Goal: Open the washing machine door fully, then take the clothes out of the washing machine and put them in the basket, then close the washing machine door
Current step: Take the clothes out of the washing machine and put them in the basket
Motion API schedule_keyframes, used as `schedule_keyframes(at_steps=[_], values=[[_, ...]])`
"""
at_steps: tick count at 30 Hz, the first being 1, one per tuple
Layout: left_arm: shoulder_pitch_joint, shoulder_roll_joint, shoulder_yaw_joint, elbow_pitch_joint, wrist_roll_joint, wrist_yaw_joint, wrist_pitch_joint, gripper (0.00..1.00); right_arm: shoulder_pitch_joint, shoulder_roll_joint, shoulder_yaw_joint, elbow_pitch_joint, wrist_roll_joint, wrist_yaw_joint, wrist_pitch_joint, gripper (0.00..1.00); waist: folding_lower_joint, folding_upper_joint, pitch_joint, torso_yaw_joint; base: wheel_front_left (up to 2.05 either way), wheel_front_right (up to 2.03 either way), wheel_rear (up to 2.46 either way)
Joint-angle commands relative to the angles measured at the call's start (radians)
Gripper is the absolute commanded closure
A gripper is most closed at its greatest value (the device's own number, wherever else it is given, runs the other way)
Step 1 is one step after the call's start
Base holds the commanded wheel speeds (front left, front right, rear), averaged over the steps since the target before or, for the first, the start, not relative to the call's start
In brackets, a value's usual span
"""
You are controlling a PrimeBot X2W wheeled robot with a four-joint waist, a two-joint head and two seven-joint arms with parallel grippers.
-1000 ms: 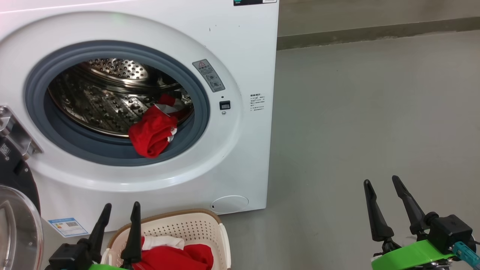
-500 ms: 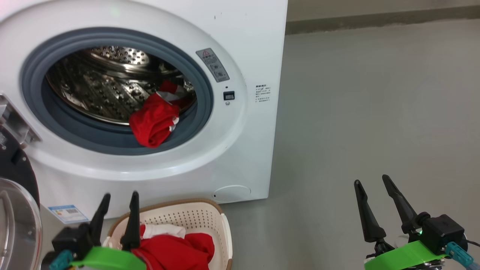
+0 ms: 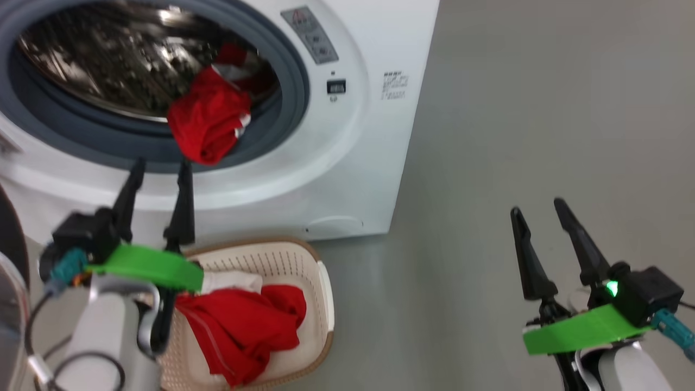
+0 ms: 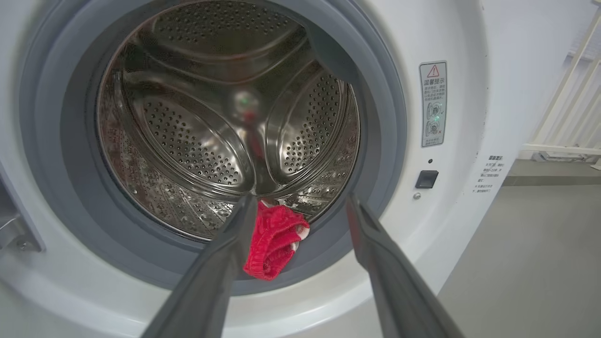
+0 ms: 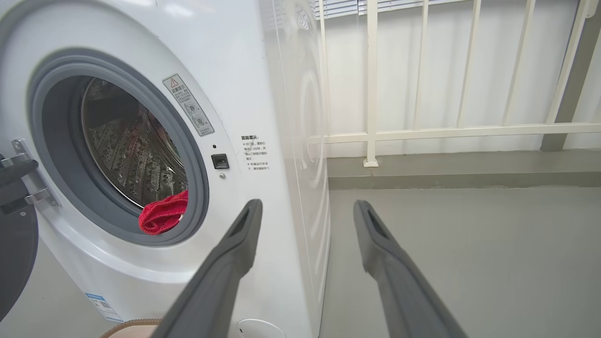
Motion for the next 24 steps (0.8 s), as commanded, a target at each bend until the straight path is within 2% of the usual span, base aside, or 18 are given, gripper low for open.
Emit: schedule_keyframes(at_steps=[1,13,20,24], values=[[-0.044,0.040,0.024,-0.012,0.003,-0.006,-0.012,0.00,-0.038,-0.008,0.020,-0.031,-0.001,0.007,-0.006,0.00,0.0000,0.0000,0.089,0.006,0.00,0.00,0.00],[-0.372,0.089,-0.007,0.166,-0.047,-0.006,-0.012,0.00,-0.129,-0.008,0.040,-0.043,-0.008,0.007,-0.006,0.00,0.0000,0.0000,0.275,-0.004,0.00,0.00,0.00],[-0.552,0.117,-0.051,0.329,-0.077,-0.006,-0.012,0.00,-0.163,-0.008,0.072,-0.036,-0.001,0.007,-0.006,0.00,0.0000,0.0000,0.343,-0.028,0.00,0.00,0.00],[-0.642,0.131,-0.097,0.446,-0.130,-0.006,-0.006,0.00,-0.168,-0.008,0.084,-0.019,0.013,0.007,-0.006,0.00,0.0000,0.0000,0.360,-0.042,0.00,0.00,0.00]])
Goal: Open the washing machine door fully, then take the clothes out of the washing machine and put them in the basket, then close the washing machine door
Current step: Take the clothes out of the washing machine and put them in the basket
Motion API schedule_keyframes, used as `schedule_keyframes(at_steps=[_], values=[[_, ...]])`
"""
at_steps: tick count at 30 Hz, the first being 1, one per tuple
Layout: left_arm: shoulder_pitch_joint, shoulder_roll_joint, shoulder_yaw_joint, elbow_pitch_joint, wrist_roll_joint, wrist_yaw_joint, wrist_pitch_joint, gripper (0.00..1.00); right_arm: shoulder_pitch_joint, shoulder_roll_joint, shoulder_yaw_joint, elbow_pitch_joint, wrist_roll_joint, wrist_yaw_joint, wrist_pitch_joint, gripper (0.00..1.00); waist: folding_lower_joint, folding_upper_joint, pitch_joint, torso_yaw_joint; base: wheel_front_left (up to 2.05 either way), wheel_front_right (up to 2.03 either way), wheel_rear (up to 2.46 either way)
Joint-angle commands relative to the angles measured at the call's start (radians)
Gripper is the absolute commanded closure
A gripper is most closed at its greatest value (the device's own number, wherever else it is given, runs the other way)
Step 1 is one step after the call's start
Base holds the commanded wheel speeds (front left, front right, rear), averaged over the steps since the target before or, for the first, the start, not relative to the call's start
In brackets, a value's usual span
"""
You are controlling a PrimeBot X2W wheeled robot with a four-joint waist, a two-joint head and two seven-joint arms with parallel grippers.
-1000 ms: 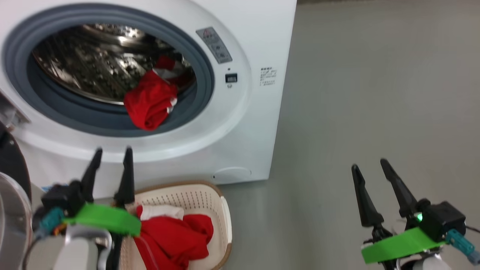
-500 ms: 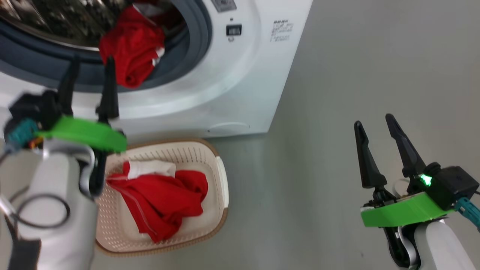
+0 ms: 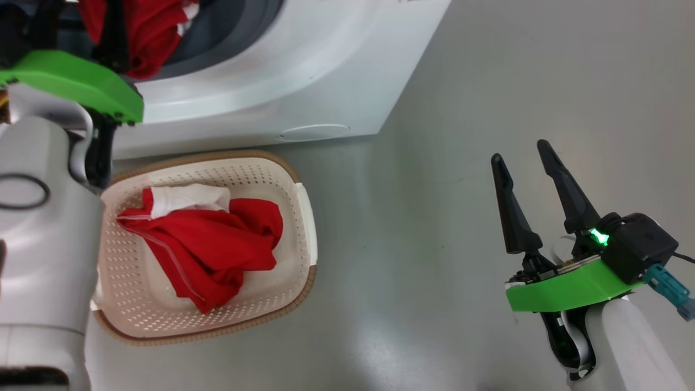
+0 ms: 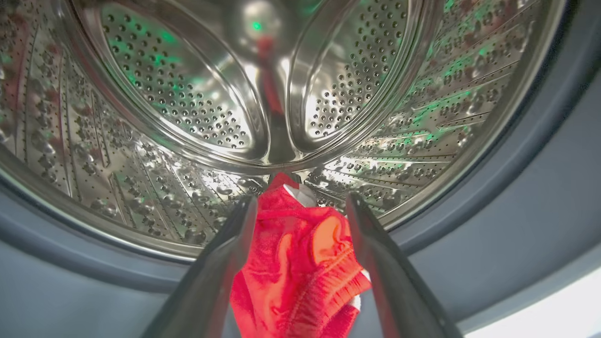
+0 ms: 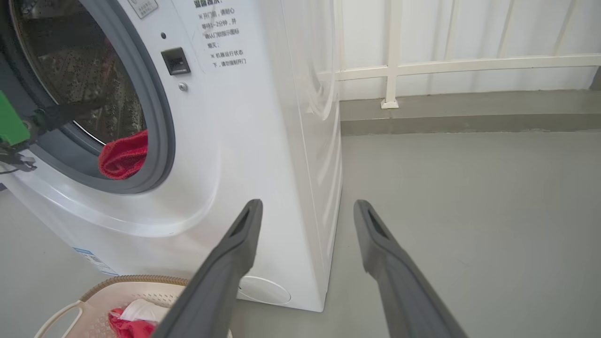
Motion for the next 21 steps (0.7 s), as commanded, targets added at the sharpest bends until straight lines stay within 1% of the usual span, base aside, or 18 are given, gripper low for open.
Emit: schedule_keyframes(at_steps=[1,5,6,10,12,16,21], values=[[-0.040,0.050,0.005,0.008,-0.021,-0.006,0.010,0.00,-0.004,-0.004,0.032,-0.016,0.008,0.007,-0.006,0.00,0.0000,0.0000,0.023,-0.023,0.00,0.00,0.00],[-0.116,0.066,-0.042,0.102,-0.064,-0.006,0.093,0.00,-0.003,-0.004,0.047,-0.005,0.023,0.007,-0.006,0.00,0.0000,0.0000,0.026,-0.037,0.00,0.00,0.00],[-0.116,0.066,-0.042,0.102,-0.064,-0.006,0.093,0.00,-0.003,-0.004,0.047,-0.005,0.023,0.007,-0.006,0.00,0.0000,0.0000,0.026,-0.037,0.00,0.00,0.00],[-0.175,0.081,-0.083,0.175,-0.079,-0.006,0.172,0.00,0.001,-0.004,0.073,0.009,0.042,0.007,-0.006,0.00,0.0000,0.0000,0.025,-0.049,0.00,0.00,0.00],[-0.199,0.090,-0.107,0.219,-0.063,-0.005,0.214,0.00,0.002,-0.004,0.085,0.014,0.049,0.007,-0.006,0.00,0.0000,0.0000,0.024,-0.055,0.00,0.00,0.00],[-0.224,0.106,-0.149,0.295,-0.023,0.028,0.286,0.00,0.002,-0.004,0.115,0.022,0.067,0.007,-0.006,0.00,0.0000,0.0000,0.020,-0.077,0.00,0.00,0.00],[-0.228,0.120,-0.185,0.335,0.005,0.072,0.393,0.00,0.002,-0.004,0.134,0.034,0.086,0.007,-0.006,0.00,0.0000,0.0000,0.026,-0.105,0.00,0.00,0.00]])
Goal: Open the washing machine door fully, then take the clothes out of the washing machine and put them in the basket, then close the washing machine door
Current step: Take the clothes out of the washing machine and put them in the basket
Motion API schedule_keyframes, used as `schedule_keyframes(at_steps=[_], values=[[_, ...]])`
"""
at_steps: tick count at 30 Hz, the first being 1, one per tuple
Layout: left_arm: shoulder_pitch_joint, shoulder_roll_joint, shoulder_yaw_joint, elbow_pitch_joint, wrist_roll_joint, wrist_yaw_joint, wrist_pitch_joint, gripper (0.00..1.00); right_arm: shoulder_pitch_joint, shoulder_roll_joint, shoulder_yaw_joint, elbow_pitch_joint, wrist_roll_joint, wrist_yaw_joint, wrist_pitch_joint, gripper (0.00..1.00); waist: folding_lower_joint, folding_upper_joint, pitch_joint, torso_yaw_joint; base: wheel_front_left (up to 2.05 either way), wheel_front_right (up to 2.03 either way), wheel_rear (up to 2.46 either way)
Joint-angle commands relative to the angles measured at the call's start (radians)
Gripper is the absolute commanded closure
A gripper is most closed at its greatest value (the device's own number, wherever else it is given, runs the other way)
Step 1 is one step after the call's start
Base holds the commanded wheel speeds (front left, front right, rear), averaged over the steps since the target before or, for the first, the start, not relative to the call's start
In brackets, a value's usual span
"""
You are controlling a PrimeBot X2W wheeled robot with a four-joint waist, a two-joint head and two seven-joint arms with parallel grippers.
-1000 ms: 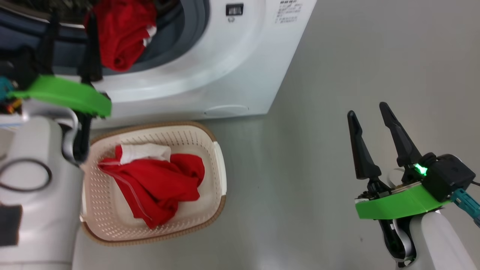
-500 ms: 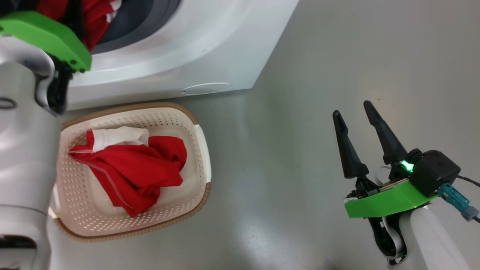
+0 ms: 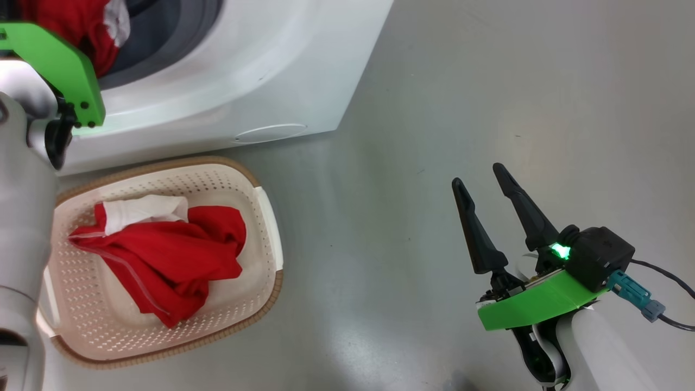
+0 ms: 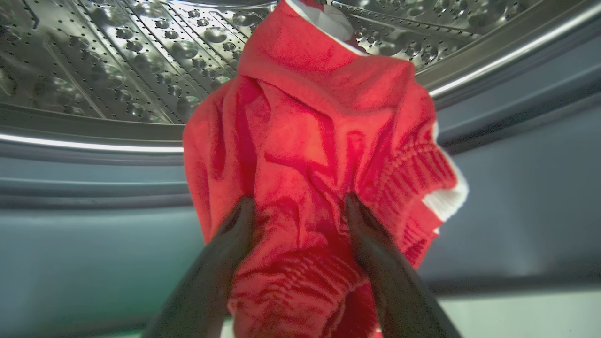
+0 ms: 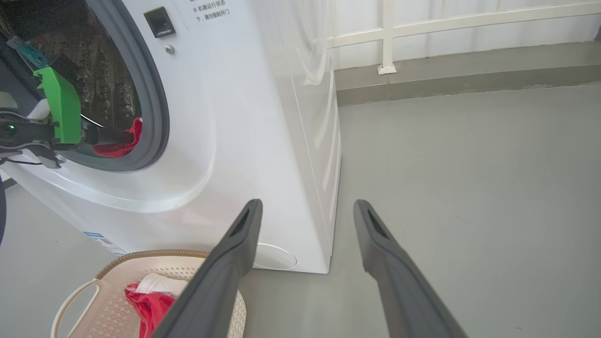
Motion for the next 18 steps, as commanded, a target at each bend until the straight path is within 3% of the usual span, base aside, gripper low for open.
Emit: schedule_keyframes(at_steps=[1,2,3,4,5,10,18], values=[[-0.018,0.050,0.000,-0.011,0.008,0.014,0.025,0.00,0.003,-0.001,0.020,-0.020,0.010,0.007,-0.006,0.00,0.0000,-0.0001,0.005,-0.014,0.00,0.00,0.00],[-0.018,0.054,-0.003,-0.008,0.009,0.018,0.042,0.00,0.004,-0.001,0.022,-0.020,0.013,0.007,-0.006,0.00,0.0000,-0.0001,0.008,-0.018,0.00,0.00,0.00],[-0.018,0.057,-0.007,-0.006,0.010,0.019,0.055,0.08,0.005,-0.001,0.023,-0.020,0.016,0.007,-0.006,0.00,0.0000,-0.0001,0.010,-0.020,0.00,0.00,0.00],[-0.019,0.060,-0.012,-0.005,0.013,0.021,0.061,0.57,0.006,-0.001,0.026,-0.020,0.019,0.007,-0.006,0.00,0.0000,-0.0001,0.012,-0.022,0.00,0.00,0.00],[-0.020,0.062,-0.016,-0.004,0.016,0.024,0.062,1.00,0.006,-0.001,0.028,-0.020,0.022,0.007,-0.006,0.00,0.0000,-0.0001,0.014,-0.024,0.00,0.00,0.00],[-0.023,0.066,-0.026,-0.008,0.021,0.034,0.012,1.00,0.001,-0.001,0.036,-0.019,0.034,0.007,-0.006,0.00,0.0000,-0.0001,0.024,-0.025,0.00,0.00,0.00],[0.016,0.057,0.007,-0.044,-0.016,0.035,-0.254,1.00,-0.016,-0.001,0.035,-0.005,0.035,0.007,-0.006,0.00,0.0000,-0.0001,0.018,0.004,0.00,0.00,0.00]])
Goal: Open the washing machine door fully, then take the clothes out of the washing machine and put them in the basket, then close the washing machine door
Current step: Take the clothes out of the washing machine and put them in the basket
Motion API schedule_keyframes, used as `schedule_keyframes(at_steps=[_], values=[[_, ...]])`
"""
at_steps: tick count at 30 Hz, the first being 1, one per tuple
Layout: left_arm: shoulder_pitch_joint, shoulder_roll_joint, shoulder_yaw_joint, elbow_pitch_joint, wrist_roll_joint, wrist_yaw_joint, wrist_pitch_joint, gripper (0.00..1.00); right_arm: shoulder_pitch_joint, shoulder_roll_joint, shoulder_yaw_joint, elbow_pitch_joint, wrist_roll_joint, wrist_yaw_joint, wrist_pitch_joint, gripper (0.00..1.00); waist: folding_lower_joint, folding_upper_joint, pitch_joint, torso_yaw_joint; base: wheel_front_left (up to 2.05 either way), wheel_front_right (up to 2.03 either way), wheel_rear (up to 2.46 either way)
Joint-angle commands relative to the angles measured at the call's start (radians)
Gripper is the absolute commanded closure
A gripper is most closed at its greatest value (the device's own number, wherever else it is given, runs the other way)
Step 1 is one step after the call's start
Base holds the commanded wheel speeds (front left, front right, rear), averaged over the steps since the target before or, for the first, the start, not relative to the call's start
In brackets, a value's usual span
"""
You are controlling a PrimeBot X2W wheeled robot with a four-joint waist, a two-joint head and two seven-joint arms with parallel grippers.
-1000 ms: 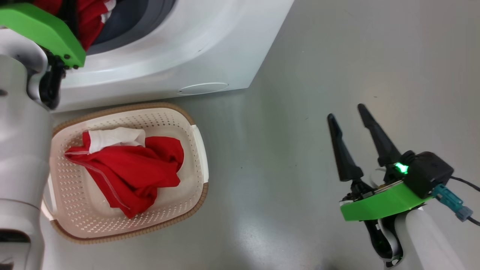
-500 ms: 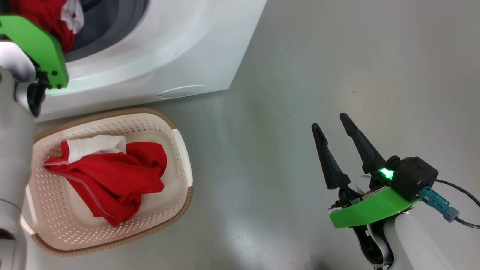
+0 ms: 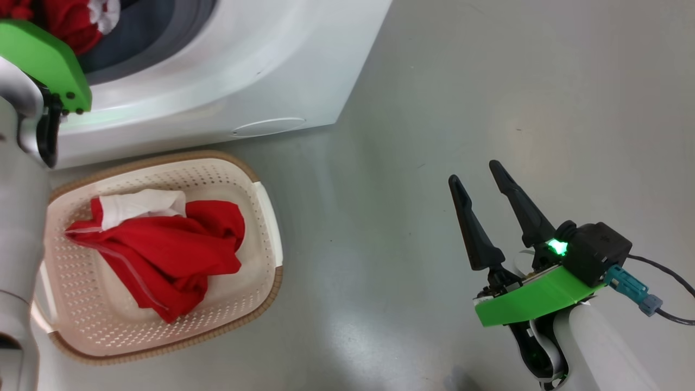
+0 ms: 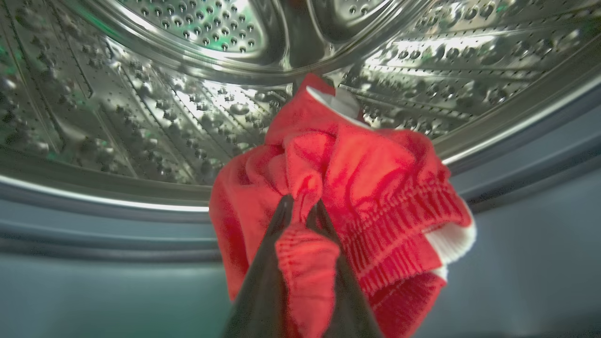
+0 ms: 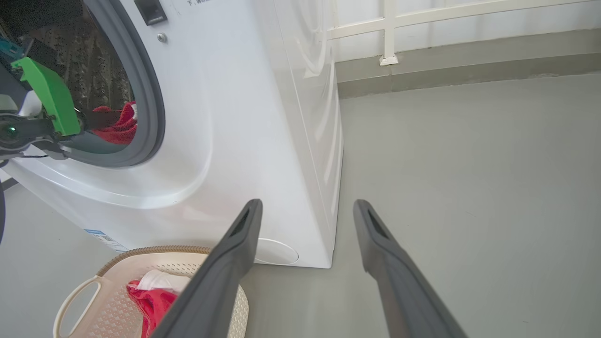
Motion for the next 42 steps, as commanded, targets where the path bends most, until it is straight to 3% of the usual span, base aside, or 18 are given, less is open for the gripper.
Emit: schedule_keyframes(at_steps=[1,7,10,17,28,42], values=[[0.023,0.037,0.018,-0.034,-0.004,0.003,-0.076,1.00,-0.001,-0.001,0.023,-0.017,0.018,0.007,-0.006,0.00,0.0000,-0.0001,-0.004,0.012,0.00,0.00,0.00],[0.105,0.021,0.050,-0.097,-0.030,-0.019,-0.167,1.00,-0.011,-0.001,0.011,-0.017,0.008,0.007,-0.006,0.00,0.0000,-0.0001,-0.023,0.036,0.00,0.00,0.00],[0.178,0.030,0.096,-0.272,-0.017,-0.007,-0.169,1.00,-0.012,-0.001,0.000,-0.023,0.002,0.007,-0.006,0.00,0.0000,-0.0001,-0.030,0.047,0.00,0.00,0.00],[0.384,0.007,0.211,-0.534,0.035,-0.012,-0.169,1.00,-0.001,-0.001,0.003,-0.016,0.000,0.007,-0.006,0.00,0.0000,-0.0001,-0.074,0.058,0.00,0.00,0.00],[0.585,-0.065,0.347,-0.744,0.143,-0.058,-0.170,1.00,0.031,-0.001,-0.004,-0.001,-0.017,0.007,-0.006,0.00,0.0000,-0.0001,-0.172,0.092,0.00,0.00,0.00],[0.824,-0.154,0.416,-0.951,0.216,-0.095,-0.170,1.00,0.090,-0.001,-0.005,0.019,-0.019,0.007,-0.006,0.00,0.0000,-0.0001,-0.320,0.135,0.00,0.00,0.00]])
